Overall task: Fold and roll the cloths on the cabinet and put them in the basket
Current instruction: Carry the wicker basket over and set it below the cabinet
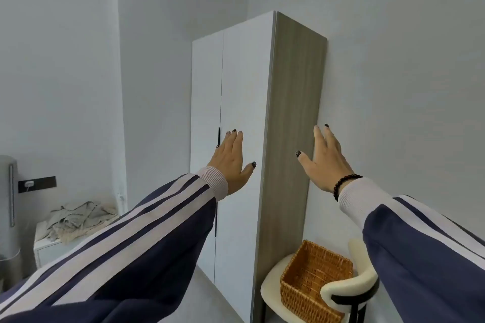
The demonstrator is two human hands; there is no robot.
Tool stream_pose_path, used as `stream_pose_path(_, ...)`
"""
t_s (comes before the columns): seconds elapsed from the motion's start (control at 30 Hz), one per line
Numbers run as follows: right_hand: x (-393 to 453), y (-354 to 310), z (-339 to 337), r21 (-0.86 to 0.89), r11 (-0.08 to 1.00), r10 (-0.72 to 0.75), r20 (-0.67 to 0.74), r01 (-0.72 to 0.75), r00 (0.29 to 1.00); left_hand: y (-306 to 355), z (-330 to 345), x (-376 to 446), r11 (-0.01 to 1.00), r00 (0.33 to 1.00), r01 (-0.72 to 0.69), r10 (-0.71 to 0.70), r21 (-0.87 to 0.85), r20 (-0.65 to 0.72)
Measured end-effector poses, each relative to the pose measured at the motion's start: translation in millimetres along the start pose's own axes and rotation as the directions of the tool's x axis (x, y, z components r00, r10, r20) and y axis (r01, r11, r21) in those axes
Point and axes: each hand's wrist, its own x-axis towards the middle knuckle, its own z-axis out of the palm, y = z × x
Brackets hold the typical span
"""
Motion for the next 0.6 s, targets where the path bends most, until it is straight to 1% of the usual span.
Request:
stream_pose_path(0.07,1.1,7.3,3.9,0.000,1.000,0.021,0.002,-0.021,1.000,4.9,8.2,4.5,1.000,1.000,-0.006,0.006,0.001,0.022)
stream_pose_path(0.2,6.3,28.9,26.2,0.011,0.999,0.049,0.048,-0.050,0.998,5.4,38.0,16.4,0.999,0.997,-0.033,0.033,-0.010,0.072)
stream_pose_path(0.33,18.5,52.7,55.0,0.028,0.995,0.091,0.076,-0.094,0.993,-5.4,76.1,38.2,0.998,0.993,-0.044,0.049,-0.041,0.111)
stream_pose_path(0.6,69.3,109.5,123.1,0.052,0.978,0.194,0.103,-0.200,0.976,-34.1,161.4,112.5,0.984,0.981,-0.064,0.092,-0.166,0.170)
